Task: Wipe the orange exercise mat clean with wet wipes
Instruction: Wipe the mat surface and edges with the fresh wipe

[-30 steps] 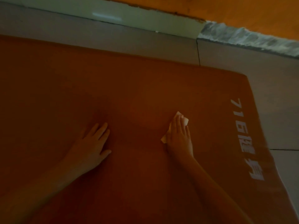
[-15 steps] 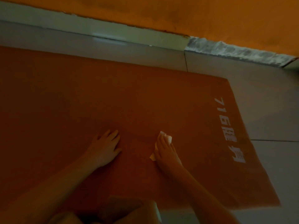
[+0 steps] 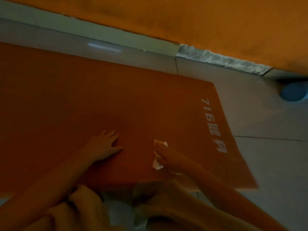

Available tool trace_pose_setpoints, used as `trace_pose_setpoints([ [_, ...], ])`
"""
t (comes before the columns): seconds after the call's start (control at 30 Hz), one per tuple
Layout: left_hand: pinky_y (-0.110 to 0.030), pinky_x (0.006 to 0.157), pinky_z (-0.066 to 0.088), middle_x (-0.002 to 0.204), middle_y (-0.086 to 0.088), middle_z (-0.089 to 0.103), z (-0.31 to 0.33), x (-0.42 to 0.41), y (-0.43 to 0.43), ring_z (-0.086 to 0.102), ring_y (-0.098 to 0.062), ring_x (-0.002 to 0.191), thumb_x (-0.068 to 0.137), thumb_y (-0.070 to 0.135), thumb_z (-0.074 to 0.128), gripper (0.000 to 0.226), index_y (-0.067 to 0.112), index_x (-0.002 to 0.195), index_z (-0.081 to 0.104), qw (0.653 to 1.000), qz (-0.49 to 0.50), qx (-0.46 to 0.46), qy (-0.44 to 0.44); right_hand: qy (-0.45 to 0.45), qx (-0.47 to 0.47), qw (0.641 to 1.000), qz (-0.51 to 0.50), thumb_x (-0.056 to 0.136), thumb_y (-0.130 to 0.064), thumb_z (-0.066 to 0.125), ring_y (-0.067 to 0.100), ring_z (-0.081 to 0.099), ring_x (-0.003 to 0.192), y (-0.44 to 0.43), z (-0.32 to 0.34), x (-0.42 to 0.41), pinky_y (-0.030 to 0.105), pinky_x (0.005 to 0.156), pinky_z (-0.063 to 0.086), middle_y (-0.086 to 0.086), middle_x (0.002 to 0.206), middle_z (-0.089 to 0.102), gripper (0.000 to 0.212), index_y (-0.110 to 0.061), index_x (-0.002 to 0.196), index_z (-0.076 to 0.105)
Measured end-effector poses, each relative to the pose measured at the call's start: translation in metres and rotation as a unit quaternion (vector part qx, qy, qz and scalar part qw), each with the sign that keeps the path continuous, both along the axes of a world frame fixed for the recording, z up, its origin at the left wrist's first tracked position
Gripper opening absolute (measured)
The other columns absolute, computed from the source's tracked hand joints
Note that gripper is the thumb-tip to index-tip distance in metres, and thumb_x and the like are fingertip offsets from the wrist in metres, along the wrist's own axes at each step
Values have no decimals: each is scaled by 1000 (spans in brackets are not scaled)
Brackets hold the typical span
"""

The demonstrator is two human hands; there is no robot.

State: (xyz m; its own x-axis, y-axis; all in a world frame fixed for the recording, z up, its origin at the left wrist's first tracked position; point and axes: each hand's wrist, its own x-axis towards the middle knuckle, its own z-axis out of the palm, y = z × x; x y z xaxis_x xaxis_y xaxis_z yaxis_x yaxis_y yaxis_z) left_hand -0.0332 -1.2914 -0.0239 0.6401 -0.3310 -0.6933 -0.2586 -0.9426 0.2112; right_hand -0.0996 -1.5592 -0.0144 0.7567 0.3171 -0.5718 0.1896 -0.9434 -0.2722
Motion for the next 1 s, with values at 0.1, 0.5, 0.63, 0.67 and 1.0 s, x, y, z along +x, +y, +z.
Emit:
trace_pose_setpoints([
  [0.1,-46,119,5,162,3,-8,0,-2,-5,-3,-22,149,96,64,25,75,24,155,1,1000,3,14,-12,-3,-14,1000,-9,105,-24,34,26,-8,147,-4,-12,4,42,118,2,13,160,-7,58,-6,152,7],
  [0.5,-48,120,11,162,0,0,-9,-4,-26,3,-26,149,96,63,27,76,18,155,11,997,28,56,-40,-9,-52,998,-44,98,-49,5,12,-24,140,-51,-7,-33,35,119,-8,-4,151,-25,63,-18,151,-10],
  [0.63,-52,117,18,158,-8,16,-10,-1,-38,16,-32,145,97,60,31,68,12,144,34,995,41,61,-69,-20,0,993,-118,105,-39,19,9,-20,141,-35,-15,-36,26,109,-13,-6,155,-18,58,-17,152,-5],
  [0.67,-54,116,19,156,-10,20,-11,-1,-41,19,-33,144,97,59,32,64,12,139,39,994,53,58,-73,-14,15,995,-95,104,-40,19,7,-22,138,-30,-16,-40,25,110,-14,-9,152,-19,58,-19,152,-7],
  [1.0,-47,120,6,162,2,-1,-16,-8,-55,-1,-23,149,104,44,19,56,23,155,10,994,54,2,-90,-10,-43,988,-147,100,-46,6,11,-20,142,-65,-15,-53,26,110,-13,-2,157,-19,59,-19,150,-11],
])
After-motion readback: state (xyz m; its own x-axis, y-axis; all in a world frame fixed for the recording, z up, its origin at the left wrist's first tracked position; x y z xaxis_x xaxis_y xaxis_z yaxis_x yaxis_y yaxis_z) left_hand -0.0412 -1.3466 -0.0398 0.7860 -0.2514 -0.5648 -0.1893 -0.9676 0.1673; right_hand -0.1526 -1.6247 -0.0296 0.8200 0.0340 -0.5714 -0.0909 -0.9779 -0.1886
